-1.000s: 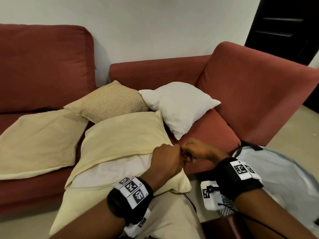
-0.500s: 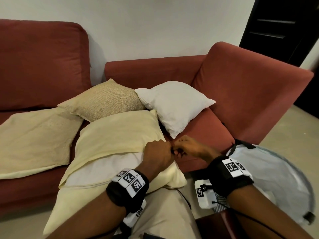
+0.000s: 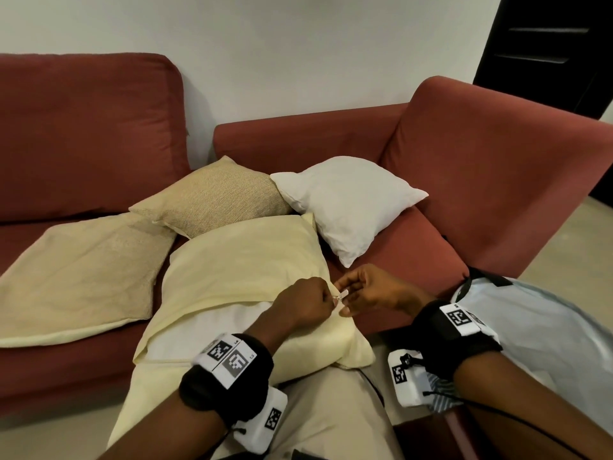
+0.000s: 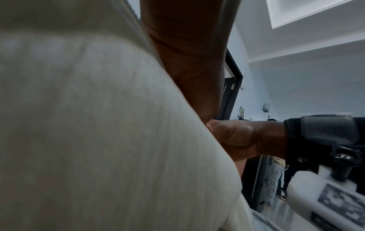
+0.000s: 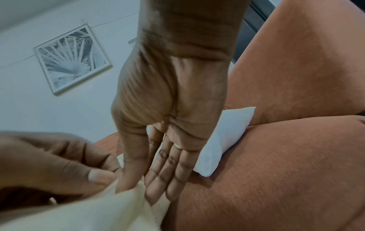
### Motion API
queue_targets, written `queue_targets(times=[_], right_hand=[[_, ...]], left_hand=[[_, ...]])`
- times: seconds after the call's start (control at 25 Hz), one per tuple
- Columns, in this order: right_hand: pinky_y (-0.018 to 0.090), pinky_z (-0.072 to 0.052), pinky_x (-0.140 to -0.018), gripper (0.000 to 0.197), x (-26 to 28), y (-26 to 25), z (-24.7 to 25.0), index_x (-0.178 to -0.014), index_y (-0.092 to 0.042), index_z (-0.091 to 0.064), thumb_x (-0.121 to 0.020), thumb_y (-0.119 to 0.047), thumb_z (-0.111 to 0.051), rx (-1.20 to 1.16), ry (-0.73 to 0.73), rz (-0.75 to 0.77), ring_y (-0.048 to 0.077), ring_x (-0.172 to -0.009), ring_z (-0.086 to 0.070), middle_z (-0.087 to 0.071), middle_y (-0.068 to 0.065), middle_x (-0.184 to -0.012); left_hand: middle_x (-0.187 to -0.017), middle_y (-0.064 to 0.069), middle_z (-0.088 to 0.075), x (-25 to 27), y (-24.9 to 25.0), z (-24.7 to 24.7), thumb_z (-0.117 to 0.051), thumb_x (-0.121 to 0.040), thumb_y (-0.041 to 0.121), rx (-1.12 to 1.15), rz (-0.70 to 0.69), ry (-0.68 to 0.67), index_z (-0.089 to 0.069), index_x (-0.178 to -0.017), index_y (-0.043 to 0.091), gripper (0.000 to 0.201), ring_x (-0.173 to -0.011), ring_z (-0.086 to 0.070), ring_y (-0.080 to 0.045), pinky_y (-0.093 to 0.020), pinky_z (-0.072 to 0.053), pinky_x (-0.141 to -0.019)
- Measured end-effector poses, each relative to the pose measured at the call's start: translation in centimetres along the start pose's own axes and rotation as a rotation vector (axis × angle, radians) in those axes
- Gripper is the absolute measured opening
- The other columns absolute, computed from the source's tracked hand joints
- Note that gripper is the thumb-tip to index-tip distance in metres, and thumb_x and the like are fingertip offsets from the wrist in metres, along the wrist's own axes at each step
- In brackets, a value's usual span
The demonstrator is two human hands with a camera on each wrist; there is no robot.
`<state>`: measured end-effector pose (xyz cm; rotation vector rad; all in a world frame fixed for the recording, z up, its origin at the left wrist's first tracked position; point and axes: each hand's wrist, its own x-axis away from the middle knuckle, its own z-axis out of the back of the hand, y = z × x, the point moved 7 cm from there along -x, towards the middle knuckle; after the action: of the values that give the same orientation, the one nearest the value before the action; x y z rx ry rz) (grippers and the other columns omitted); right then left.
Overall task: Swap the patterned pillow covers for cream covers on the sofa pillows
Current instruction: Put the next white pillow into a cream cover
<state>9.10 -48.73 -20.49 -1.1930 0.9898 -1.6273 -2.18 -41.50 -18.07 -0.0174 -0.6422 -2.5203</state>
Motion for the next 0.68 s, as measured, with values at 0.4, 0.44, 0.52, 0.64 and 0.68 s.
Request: queue_targets(times=[0.4,0.44,0.52,0.64,0.68], right_hand=[[0.03,-0.058,-0.062,0.019,-0.3,-1.6,0.8,-0.085,0.008,-0.071,-0.069,0.018,-0.068,0.155,0.199,0.15,0.021,-0.068,-0.073,-0.073,0.019,-0.077],[0.03,-0.058,-0.063,0.017,-0.3,-1.7,0.7,-0.084,0.009,-0.07,-0.069,0.018,-0.07,0.158,0.19,0.149,0.024,-0.069,-0.073,-0.073,0.02,-0.077],[0.031,-0.059,-0.066,0.016,-0.6,-1.3,0.4,-0.085,0.01,-0.069,-0.071,0.015,-0.075,0.132,0.159,0.117,0.026,-0.071,-0.073,-0.072,0.022,-0.078],[0.029,-0.058,-0.068,0.025,-0.6,-0.4,0.3,-0.092,0.004,-0.071,-0.07,0.003,-0.083,0.118,0.111,0.059,0.018,-0.071,-0.069,-0.072,0.017,-0.081],[0.029,-0.056,-0.068,0.029,-0.6,-0.2,0.1,-0.094,0.003,-0.071,-0.069,-0.001,-0.085,0.131,0.091,0.047,0.017,-0.072,-0.067,-0.072,0.018,-0.082]], left_hand=[[-0.065,0.002,-0.059,-1.1,0.2,0.4,-0.041,-0.073,0.083,-0.013,0.147,0.051,-0.054,-0.061,0.019,0.066,-0.066,-0.058,-0.02,-0.03,-0.041,-0.059],[-0.068,0.001,-0.062,-1.2,0.2,0.4,-0.046,-0.077,0.077,-0.002,0.149,0.056,-0.057,-0.063,0.018,0.061,-0.069,-0.06,-0.02,-0.031,-0.044,-0.061],[-0.076,-0.002,-0.069,-1.2,0.2,0.6,-0.057,-0.084,0.05,0.026,0.122,0.04,-0.062,-0.069,0.016,0.038,-0.078,-0.065,-0.022,-0.034,-0.05,-0.068],[-0.07,0.003,-0.068,-0.9,0.3,0.8,-0.063,-0.086,0.028,0.106,0.01,-0.043,-0.068,-0.075,0.01,0.022,-0.07,-0.063,-0.01,-0.034,-0.051,-0.071],[-0.068,0.004,-0.066,-0.7,0.3,0.8,-0.064,-0.086,0.024,0.126,-0.011,-0.062,-0.07,-0.077,0.008,0.019,-0.066,-0.06,-0.007,-0.032,-0.05,-0.069]])
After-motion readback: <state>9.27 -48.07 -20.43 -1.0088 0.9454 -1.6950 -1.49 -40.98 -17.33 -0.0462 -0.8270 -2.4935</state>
